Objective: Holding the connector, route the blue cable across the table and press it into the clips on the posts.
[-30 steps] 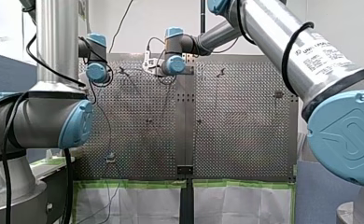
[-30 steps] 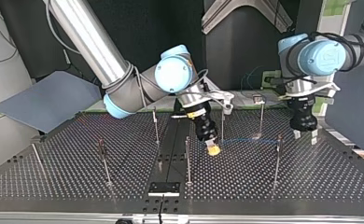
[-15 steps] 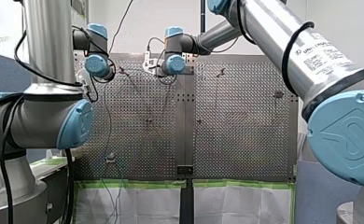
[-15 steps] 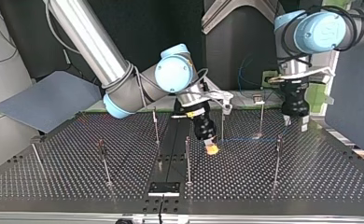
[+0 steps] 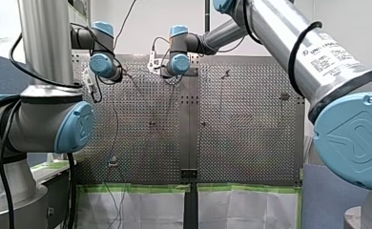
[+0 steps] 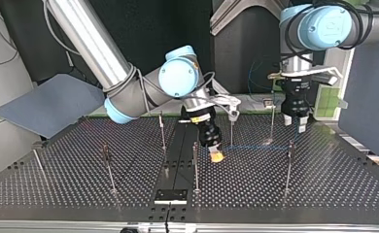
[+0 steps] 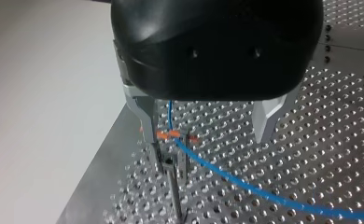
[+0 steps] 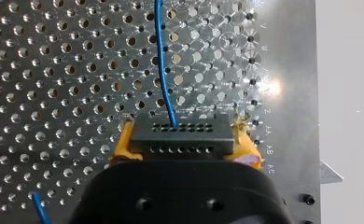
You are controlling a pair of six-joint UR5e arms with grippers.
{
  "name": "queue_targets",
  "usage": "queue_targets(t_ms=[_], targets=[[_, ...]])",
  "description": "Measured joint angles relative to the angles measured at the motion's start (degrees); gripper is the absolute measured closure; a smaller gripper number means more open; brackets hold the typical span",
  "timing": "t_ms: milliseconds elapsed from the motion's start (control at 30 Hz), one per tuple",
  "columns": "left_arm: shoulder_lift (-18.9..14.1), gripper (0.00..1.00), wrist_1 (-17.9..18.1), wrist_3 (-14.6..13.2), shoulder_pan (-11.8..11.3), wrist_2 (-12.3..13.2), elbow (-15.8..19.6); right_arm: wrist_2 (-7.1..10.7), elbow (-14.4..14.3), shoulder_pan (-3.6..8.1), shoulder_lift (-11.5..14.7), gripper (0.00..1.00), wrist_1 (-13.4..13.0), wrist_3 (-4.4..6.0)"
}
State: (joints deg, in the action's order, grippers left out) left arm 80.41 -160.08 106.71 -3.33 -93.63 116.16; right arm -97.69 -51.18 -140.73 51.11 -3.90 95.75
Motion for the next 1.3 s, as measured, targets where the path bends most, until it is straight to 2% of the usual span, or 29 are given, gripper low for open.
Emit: queue_targets(t_ms=[133,367,533,900,1033,1300], targets=[[-0.3,0.00,1.2,-2.2,0.7,0.4,0.0,-0.26,0.0,0.04,0.0,1.00,0.3,0.09],[-0.4,0.00,3.3,-6.1,2.0,3.1,-0.5,-0.48,0.0,0.20,0.0,1.00,0.5,0.23],[0.9,0.00,3.9,-7.1,2.9,3.8,-1.6,-0.55,0.0,0.22,0.0,1.00,0.5,0.21],[3.6,0.00,4.3,-7.3,4.9,2.3,-6.4,-0.57,0.0,0.28,0.0,1.00,0.5,0.16],[5.5,0.00,4.2,-7.3,5.8,2.0,-8.1,-0.57,0.0,0.33,0.0,1.00,0.5,0.22],[9.9,0.00,5.0,-7.5,6.8,-0.3,-10.7,-0.50,0.0,0.38,0.0,1.00,0.5,0.22]])
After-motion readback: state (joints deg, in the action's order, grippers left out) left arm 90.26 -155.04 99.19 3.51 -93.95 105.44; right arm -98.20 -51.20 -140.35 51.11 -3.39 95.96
